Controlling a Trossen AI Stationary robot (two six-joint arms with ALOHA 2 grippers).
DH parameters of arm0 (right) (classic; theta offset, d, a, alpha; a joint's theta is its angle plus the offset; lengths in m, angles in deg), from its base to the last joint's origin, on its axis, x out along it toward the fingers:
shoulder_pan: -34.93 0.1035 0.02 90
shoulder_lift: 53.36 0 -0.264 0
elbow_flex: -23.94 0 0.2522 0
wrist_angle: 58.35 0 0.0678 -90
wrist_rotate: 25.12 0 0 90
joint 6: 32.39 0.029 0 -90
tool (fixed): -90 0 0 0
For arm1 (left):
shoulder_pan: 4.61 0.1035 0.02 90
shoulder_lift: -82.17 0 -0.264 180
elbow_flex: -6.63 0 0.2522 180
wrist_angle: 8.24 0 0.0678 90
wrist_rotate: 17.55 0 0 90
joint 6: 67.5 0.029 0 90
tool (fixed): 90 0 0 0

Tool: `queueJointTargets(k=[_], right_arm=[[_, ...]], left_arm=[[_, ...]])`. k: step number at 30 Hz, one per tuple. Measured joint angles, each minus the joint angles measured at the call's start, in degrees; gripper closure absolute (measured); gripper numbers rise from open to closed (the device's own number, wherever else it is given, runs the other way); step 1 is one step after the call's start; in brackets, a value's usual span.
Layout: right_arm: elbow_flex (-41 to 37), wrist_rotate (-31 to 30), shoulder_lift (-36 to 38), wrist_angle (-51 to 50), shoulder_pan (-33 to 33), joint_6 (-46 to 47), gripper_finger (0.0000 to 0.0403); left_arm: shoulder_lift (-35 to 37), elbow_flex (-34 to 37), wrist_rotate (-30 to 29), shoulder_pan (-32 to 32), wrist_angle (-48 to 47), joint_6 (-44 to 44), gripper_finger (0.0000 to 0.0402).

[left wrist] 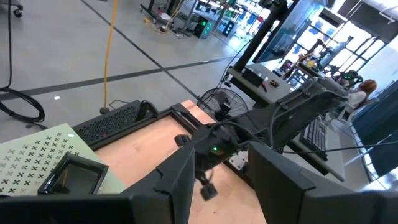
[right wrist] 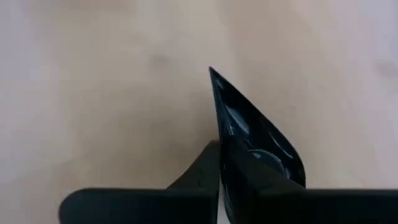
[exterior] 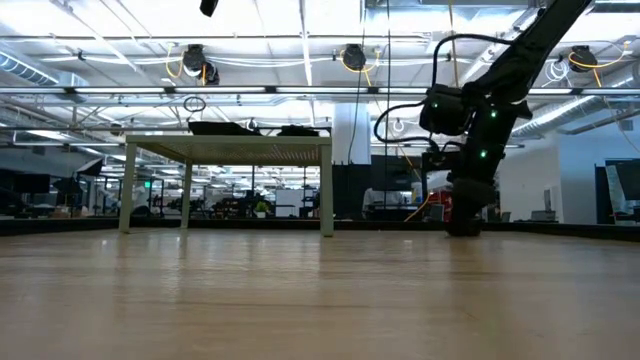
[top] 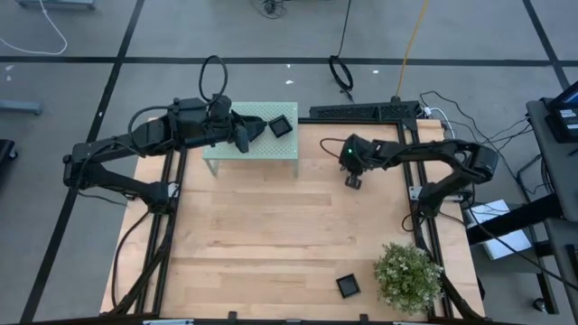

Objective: Pick & Place Mini shaped plates
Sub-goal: Stack the drop shaped plate on top of the stacked drop shaped plates on the shelf

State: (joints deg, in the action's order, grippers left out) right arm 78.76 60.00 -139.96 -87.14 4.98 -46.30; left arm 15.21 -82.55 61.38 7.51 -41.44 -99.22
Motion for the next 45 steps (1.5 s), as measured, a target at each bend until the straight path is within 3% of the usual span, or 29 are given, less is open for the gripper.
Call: queueJointTargets(k=[6, 9, 12, 21, 30, 39, 45], right_arm=[[-0.09, 10.37, 3.3, 0.06, 5.18, -12.73, 0.0402], [-0.11, 19.13, 3.42, 1.86, 7.67, -20.67, 0.0402], [-0.17, 24.78, 2.83, 8.18, 10.71, -25.05, 0.0402], [-0.05, 24.74, -5.29, 31.24, 18.98, -19.76, 0.0402], [-0.05, 24.63, -11.9, 39.39, 22.57, -11.09, 0.0398], [-0.03, 24.6, -13.5, 44.33, 22.58, 2.15, 0.033], [-0.03, 24.22, -8.77, 44.96, 22.58, 6.93, 0.0277]], left_arm=[[-0.02, 0.0, 0.0, 0.0, -0.04, 0.03, 0.025], [-0.02, 0.0, 0.01, 0.0, -0.04, 0.12, 0.025], [-0.17, 0.0, 0.02, 0.0, -0.04, 0.41, 0.0249], [-0.22, 0.0, 0.02, 0.0, -0.09, 0.33, 0.0249], [-0.22, 0.0, 0.02, 0.0, -0.09, -0.04, 0.0249], [-0.22, 0.0, 0.04, 0.0, -0.46, -0.02, 0.0249], [-0.22, 0.0, 0.07, -0.06, -0.58, -0.2, 0.0249]])
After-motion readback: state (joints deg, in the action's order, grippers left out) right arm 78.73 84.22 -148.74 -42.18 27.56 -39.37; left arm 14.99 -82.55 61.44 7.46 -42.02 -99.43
